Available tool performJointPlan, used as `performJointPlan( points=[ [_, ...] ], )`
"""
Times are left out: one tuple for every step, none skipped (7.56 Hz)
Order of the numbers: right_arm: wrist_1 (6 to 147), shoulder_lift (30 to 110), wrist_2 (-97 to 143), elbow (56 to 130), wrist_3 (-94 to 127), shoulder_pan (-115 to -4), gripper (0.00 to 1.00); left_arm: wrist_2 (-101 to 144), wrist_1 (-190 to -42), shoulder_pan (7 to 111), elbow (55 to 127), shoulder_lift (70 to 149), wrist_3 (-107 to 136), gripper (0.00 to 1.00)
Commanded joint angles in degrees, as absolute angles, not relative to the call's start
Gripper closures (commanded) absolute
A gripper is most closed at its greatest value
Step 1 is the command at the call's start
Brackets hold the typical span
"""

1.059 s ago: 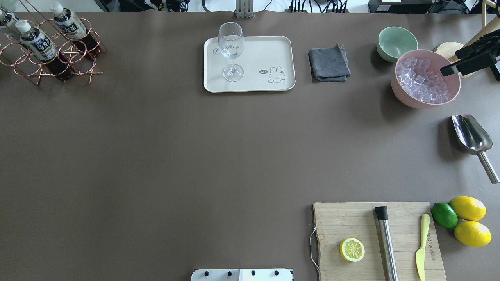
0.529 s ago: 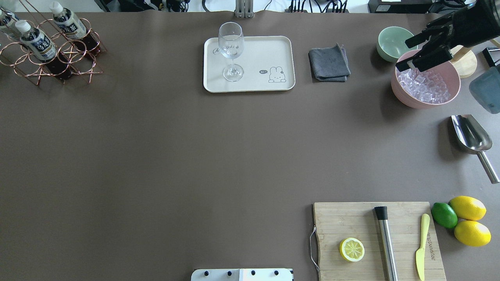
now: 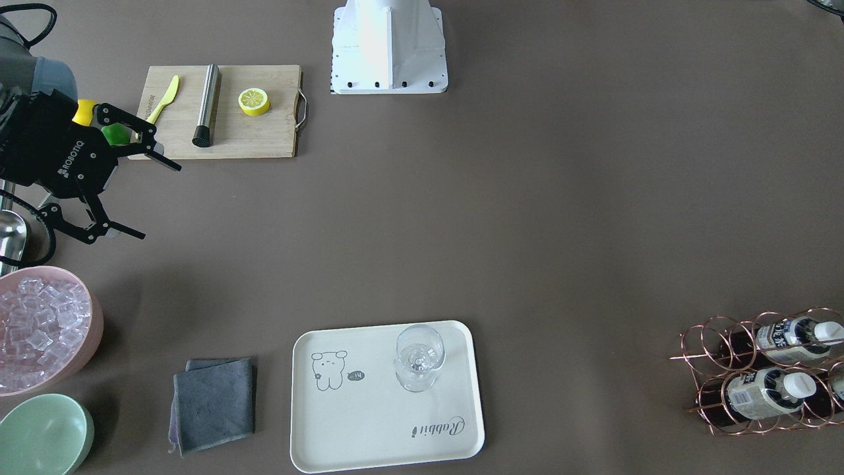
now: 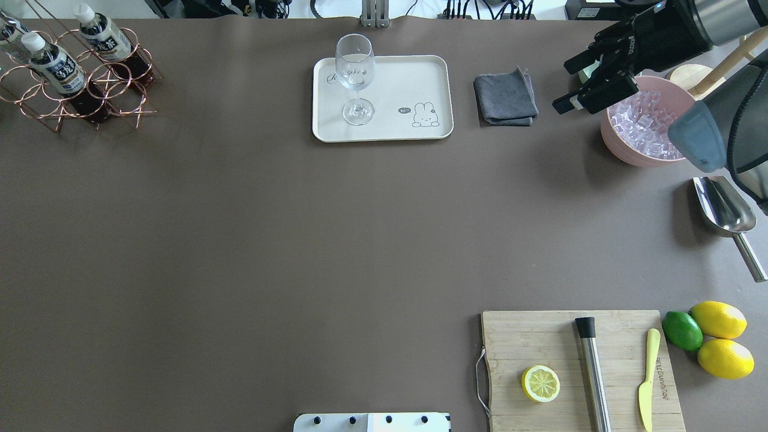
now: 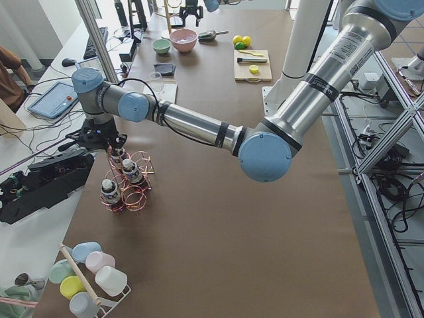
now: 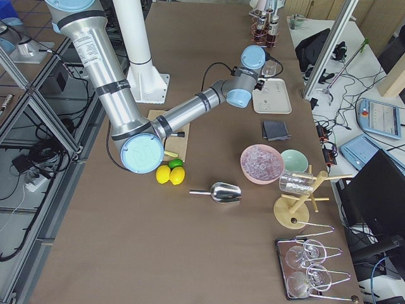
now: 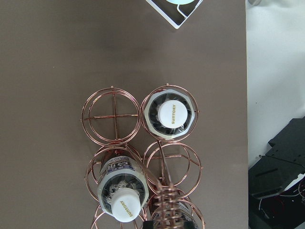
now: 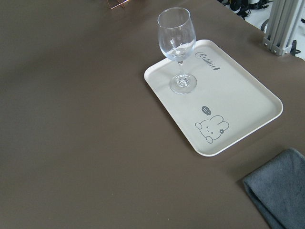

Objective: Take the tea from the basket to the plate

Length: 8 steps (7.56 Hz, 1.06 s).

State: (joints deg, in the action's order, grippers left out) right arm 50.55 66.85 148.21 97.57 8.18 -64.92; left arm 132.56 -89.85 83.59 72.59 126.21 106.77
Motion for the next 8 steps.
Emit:
performJointPlan(
  points=[
    [50.45,64.26,147.40,97.56,9.14,-63.72,0.00,132.54,-86.60,85.94,76.96,125.86,106.53,1.00],
    [50.36,64.25,147.48,97.82,9.14,-63.55,0.00,132.45,-81.00,86.48,83.87,125.60,106.26,1.00],
    [50.36,64.25,147.48,97.91,9.14,-63.46,0.00,132.10,-74.68,86.48,92.90,123.59,106.35,1.00],
    [50.36,64.25,147.48,98.17,9.23,-63.37,0.00,132.19,-71.49,85.70,103.43,119.83,106.78,1.00],
    [50.36,64.25,147.48,98.26,9.14,-63.37,0.00,132.36,-66.50,83.08,112.67,117.62,106.87,1.00],
    [50.36,64.25,147.48,98.35,9.23,-63.28,0.00,132.02,-62.44,79.40,115.98,117.68,108.44,1.00],
    [50.36,64.25,147.39,98.26,9.14,-62.93,0.00,132.01,-62.14,76.84,116.97,118.64,115.33,1.00],
    [50.36,64.34,147.48,98.26,9.23,-62.76,0.00,132.10,-62.05,75.16,120.20,118.91,120.88,1.00]
  ],
)
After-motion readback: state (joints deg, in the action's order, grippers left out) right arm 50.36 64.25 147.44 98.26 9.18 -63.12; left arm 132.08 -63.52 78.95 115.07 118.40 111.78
